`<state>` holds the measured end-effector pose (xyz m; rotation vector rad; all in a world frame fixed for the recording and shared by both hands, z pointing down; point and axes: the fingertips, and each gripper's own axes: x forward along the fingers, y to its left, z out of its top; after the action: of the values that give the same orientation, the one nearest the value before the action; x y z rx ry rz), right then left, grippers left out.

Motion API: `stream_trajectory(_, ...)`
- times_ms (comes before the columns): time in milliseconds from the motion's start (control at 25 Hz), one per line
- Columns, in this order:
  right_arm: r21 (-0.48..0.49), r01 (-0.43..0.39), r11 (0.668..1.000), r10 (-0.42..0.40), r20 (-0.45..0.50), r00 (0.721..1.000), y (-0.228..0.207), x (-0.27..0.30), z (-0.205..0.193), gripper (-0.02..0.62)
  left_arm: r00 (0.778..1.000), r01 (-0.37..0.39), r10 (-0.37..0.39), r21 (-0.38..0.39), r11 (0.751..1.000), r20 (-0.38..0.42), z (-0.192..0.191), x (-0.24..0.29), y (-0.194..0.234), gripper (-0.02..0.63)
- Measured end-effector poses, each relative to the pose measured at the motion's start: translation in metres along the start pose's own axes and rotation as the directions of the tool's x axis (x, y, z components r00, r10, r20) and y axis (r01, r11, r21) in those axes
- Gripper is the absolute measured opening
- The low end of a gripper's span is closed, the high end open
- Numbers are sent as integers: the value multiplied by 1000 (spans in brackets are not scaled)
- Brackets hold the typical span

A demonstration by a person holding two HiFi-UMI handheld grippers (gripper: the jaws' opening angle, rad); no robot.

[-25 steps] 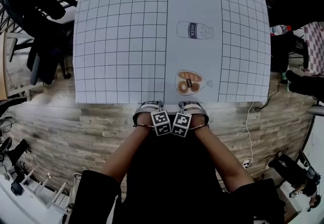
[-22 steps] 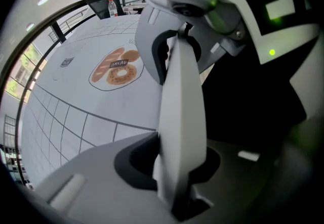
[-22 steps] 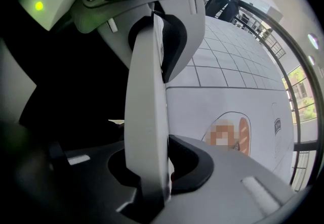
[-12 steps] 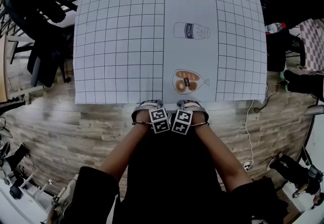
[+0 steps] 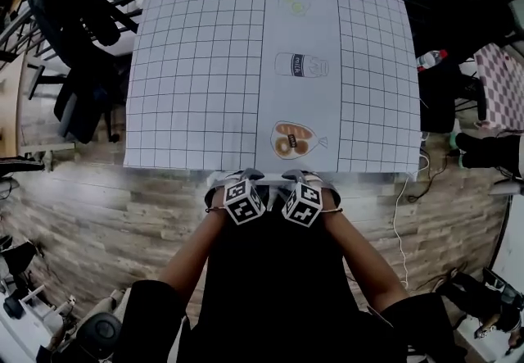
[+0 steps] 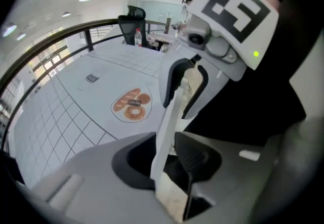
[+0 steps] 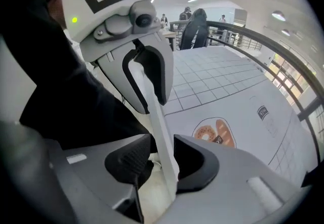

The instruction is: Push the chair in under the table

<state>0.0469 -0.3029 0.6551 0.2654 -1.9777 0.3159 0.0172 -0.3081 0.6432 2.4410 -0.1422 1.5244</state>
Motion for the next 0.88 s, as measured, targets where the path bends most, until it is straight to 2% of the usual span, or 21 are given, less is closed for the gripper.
stream_trajectory(120, 117, -4, 993, -10, 121, 993, -9, -32, 16, 144, 988, -40, 59, -135, 990, 141, 22, -33, 11, 118)
stream_trajectory(200, 215, 23, 976, -78, 250, 965, -30, -59, 30, 143, 959, -56, 115, -223, 973, 259, 43, -51, 23, 118)
stream_trajectory(240, 267, 38, 963, -126, 320, 939, -41, -76, 40, 142, 937, -53, 138, -258, 965, 322, 54, -61, 28, 117)
stream_trajectory(320, 359, 51, 932, -218, 443, 869, -60, -111, 64, 143, 886, -40, 174, -304, 952, 429, 77, -83, 36, 114)
stream_trajectory(440, 445, 46, 894, -314, 551, 773, -75, -157, 92, 141, 811, -48, 234, -338, 940, 536, 103, -117, 45, 103)
stream_trajectory(560, 494, 57, 867, -394, 613, 685, -90, -195, 110, 128, 724, -77, 304, -366, 928, 619, 122, -149, 57, 83)
stream_trajectory(640, 529, 73, 845, -458, 649, 608, -102, -221, 117, 94, 669, -125, 354, -371, 920, 654, 132, -171, 63, 46)
stream_trajectory(680, 545, 80, 835, -488, 663, 568, -107, -233, 122, 60, 646, -145, 373, -372, 917, 666, 136, -181, 65, 22)
stream_trajectory(760, 570, 94, 817, -532, 680, 504, -110, -255, 134, 0, 618, -157, 387, -375, 914, 684, 141, -204, 67, 11)
stream_trajectory(800, 580, 99, 809, -550, 684, 479, -109, -266, 142, 0, 604, -155, 388, -374, 914, 697, 143, -218, 66, 11)
stream_trajectory(880, 603, 113, 790, -584, 682, 439, -110, -281, 155, -1, 559, -169, 397, -369, 914, 728, 148, -245, 66, 11)
